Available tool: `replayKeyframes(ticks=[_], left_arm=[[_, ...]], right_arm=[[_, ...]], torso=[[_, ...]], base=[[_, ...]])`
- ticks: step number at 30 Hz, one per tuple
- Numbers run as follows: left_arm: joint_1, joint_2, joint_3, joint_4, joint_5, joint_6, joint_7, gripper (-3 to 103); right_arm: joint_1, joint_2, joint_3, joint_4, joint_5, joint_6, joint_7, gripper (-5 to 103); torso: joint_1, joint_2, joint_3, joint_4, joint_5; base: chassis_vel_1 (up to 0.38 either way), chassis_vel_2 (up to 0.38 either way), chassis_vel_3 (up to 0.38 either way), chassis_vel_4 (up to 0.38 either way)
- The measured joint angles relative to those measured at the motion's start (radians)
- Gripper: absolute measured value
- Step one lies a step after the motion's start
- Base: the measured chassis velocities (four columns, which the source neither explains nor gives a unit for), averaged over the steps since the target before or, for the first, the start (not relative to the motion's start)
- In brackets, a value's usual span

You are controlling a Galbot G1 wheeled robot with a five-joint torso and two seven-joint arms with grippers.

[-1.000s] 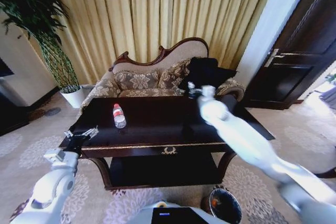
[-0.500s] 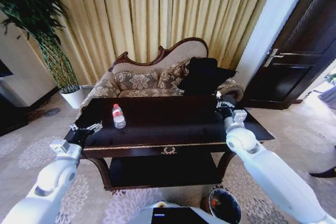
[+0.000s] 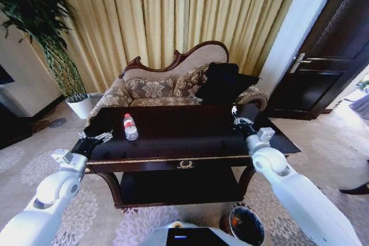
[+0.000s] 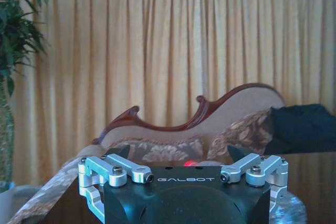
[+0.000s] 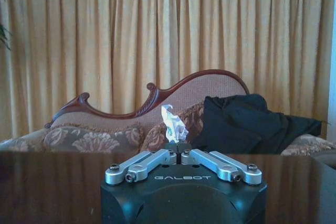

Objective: Move to the front of the table and place the trash on the table into the trash bin.

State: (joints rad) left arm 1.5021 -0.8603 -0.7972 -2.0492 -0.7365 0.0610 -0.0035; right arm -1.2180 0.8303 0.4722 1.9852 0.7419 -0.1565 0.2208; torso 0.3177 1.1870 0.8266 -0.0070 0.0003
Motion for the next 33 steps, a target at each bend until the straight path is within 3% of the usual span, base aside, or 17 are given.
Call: replayKeyframes(ticks=[9,24,33], left_arm=[[0.001,-0.007,0.003,-0.013,0.002,-0.002,0.006,100],[0.022,-0.039,0.005,-0.044,0.023,0.008,-0.013,100],[0.027,-0.057,0.006,-0.054,0.033,0.011,-0.014,100]], right_arm=[[-0.082,0.021,0.062,0.026,-0.020,-0.001,-0.010,0],[-0.140,0.053,0.046,0.031,-0.109,0.026,-0.004,0],[-0.276,0.144,0.076,-0.105,-0.294,-0.029,-0.094,0]], torso=[[0.000,0.000,0.000,0.0002,0.0000],[-0.001,0.001,-0.001,0.0001,0.0000],[0.001,-0.001,0.000,-0.0002,0.0001]], base=[[0.177,-0.181,-0.180,0.188],[0.252,-0.253,-0.245,0.247],[-0.014,0.008,0.005,-0.002]])
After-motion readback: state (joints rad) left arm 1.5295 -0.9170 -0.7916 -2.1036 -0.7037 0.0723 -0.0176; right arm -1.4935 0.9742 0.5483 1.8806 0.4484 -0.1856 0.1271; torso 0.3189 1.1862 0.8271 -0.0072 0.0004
